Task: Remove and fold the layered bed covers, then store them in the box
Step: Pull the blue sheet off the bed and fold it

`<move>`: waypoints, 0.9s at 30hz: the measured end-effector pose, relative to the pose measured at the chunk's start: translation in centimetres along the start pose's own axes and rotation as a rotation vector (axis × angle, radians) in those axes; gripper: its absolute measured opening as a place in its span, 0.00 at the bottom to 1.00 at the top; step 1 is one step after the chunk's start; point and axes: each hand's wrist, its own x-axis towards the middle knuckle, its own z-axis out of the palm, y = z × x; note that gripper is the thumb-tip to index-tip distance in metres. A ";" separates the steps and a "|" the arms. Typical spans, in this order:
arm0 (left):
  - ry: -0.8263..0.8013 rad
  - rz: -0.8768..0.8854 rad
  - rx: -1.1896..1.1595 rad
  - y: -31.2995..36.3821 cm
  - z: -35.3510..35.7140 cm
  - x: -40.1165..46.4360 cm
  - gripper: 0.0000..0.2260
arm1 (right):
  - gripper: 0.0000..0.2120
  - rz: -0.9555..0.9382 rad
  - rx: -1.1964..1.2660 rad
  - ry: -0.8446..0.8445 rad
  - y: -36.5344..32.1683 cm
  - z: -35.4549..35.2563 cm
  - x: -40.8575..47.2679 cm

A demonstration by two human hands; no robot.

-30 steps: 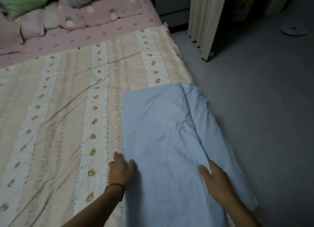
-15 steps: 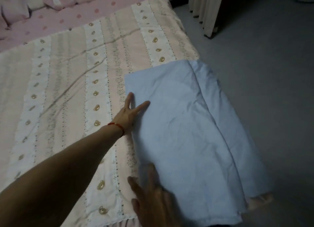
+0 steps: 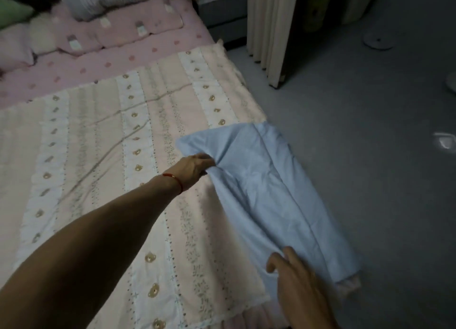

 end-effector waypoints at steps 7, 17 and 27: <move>0.026 0.231 0.131 9.7 -13.2 7.2 0.06 | 0.17 0.030 -0.246 0.105 9.8 -22.6 6.3; 0.065 -0.029 0.278 19.7 -42.8 8.7 0.19 | 0.13 -0.072 -0.302 0.288 9.1 -57.1 16.4; 0.241 -0.175 0.391 13.6 -56.6 -12.7 0.17 | 0.06 -0.319 -0.196 0.416 -7.2 -62.4 19.4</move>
